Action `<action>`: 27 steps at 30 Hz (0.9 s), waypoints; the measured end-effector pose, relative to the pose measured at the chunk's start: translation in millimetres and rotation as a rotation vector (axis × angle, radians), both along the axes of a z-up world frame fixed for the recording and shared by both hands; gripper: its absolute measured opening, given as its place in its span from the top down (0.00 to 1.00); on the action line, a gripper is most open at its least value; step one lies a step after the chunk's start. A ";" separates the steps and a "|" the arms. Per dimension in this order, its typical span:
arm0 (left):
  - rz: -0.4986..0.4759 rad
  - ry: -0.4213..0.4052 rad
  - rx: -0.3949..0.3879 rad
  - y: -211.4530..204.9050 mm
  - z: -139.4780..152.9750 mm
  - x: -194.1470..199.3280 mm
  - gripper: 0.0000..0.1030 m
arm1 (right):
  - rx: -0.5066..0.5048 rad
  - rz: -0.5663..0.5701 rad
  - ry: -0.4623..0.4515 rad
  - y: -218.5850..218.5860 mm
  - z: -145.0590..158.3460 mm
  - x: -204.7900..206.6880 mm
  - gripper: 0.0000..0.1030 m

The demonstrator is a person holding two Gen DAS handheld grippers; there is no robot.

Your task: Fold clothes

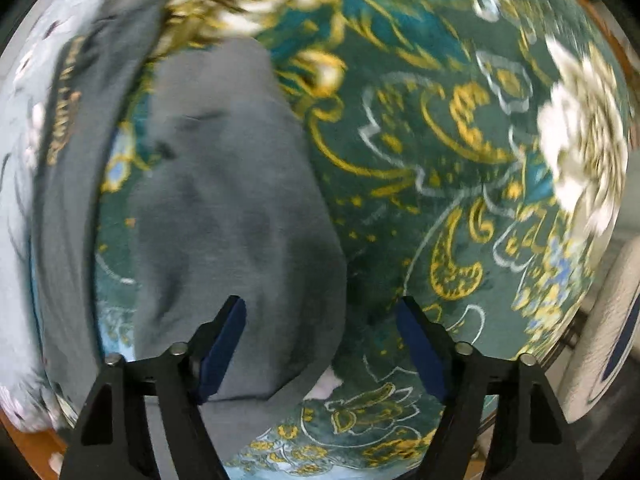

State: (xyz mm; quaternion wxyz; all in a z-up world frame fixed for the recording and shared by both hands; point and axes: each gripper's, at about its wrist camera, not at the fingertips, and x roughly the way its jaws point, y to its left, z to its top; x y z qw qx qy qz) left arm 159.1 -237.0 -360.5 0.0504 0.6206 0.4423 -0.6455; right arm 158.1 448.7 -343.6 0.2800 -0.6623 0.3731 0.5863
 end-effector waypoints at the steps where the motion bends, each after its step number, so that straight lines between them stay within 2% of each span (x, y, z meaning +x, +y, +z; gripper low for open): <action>1: 0.005 -0.002 0.000 0.1 0.3 1.0 0.80 | -0.020 -0.023 0.009 -0.3 -4.5 3.5 0.42; 2: 0.008 -0.002 -0.003 0.8 1.1 2.0 0.80 | -0.040 -0.046 0.018 -0.6 -9.0 7.1 0.48; 4: 0.008 -0.003 -0.012 2.6 2.6 3.7 0.79 | -0.079 -0.074 0.046 -3.3 -13.7 10.2 0.69; 5: 0.007 -0.005 -0.017 3.7 3.3 4.5 0.78 | -0.095 -0.081 0.066 -5.4 -13.9 10.0 0.75; 6: 0.008 -0.006 -0.019 4.4 3.9 5.3 0.77 | -0.103 -0.088 0.103 -7.2 -10.2 8.2 0.88; 7: 0.009 -0.006 -0.019 4.9 4.6 6.2 0.77 | -0.107 -0.098 0.137 -7.8 -5.0 6.4 0.94; 13: 0.004 0.002 -0.016 6.9 12.2 12.9 0.77 | -0.110 -0.074 0.325 -10.3 47.5 -2.9 0.95; 18: -0.015 0.021 -0.011 6.6 23.5 16.7 0.76 | -0.106 -0.103 0.434 -6.0 105.7 23.4 0.95; 21: -0.024 0.036 -0.008 6.2 30.0 17.1 0.76 | -0.062 -0.006 0.452 -8.7 130.1 -15.7 0.95; 24: -0.032 0.044 -0.009 7.9 31.1 11.5 0.76 | -0.024 0.076 0.400 -15.5 115.6 -84.9 0.95; 27: -0.024 0.023 -0.006 -3.4 26.0 6.6 0.76 | 0.023 0.217 0.285 -29.7 78.2 -147.8 0.94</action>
